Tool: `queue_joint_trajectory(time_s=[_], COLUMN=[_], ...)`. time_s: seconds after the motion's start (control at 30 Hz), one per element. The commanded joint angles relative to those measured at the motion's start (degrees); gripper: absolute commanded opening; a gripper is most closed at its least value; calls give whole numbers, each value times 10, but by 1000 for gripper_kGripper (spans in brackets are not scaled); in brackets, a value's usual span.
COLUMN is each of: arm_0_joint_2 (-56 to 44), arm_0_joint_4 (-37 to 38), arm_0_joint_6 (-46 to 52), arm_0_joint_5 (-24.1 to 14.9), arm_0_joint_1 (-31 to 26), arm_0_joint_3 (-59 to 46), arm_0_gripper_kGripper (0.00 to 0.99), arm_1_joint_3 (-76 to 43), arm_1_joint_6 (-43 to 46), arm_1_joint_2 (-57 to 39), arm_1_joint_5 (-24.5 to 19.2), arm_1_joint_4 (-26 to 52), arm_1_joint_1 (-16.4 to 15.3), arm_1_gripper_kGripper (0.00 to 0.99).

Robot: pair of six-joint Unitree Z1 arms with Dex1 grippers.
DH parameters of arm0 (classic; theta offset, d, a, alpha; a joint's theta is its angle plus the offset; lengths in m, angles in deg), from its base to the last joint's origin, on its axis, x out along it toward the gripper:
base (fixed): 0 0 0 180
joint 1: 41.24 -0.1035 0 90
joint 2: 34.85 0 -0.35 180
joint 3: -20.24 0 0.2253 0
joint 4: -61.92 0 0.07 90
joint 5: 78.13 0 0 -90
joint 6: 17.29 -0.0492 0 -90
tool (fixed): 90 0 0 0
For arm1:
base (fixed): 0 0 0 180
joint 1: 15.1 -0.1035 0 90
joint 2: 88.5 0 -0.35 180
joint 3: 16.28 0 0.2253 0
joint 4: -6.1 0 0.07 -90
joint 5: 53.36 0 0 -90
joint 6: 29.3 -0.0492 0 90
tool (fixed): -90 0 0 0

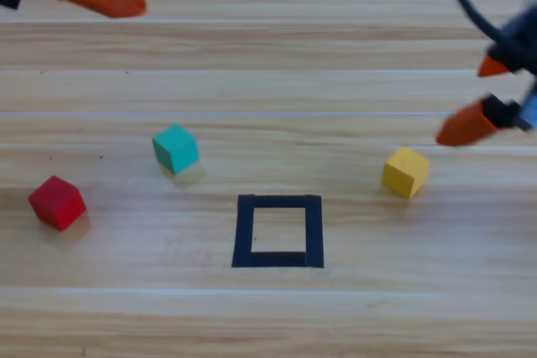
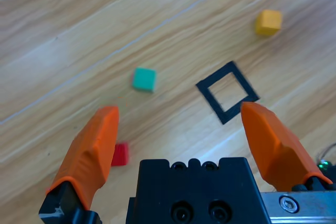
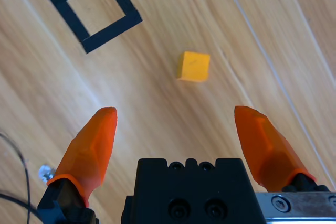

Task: Stack the blocks in the rectangular block: red at the bottom, yellow in the middle, green on top

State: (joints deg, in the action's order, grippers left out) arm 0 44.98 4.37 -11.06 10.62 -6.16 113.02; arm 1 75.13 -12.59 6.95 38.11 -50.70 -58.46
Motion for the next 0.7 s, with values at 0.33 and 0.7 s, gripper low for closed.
queue_joint_trajectory(time_s=[0.33, 0.7], arm_0_joint_2=[263, 306], arm_0_joint_4=[-103, -98], arm_0_joint_6=[-4, -23], arm_0_joint_5=[-60, -53], arm_0_joint_1=[-162, -147], arm_0_joint_3=[10, -33], arm_0_gripper_kGripper=[990, 986], arm_1_joint_3=[113, 192], arm_1_joint_6=[18, 23], arm_1_joint_2=[250, 358], arm_1_joint_5=[-21, -23], arm_1_joint_4=[-49, -71], arm_1_joint_1=[50, 50], arm_1_gripper_kGripper=[982, 951])
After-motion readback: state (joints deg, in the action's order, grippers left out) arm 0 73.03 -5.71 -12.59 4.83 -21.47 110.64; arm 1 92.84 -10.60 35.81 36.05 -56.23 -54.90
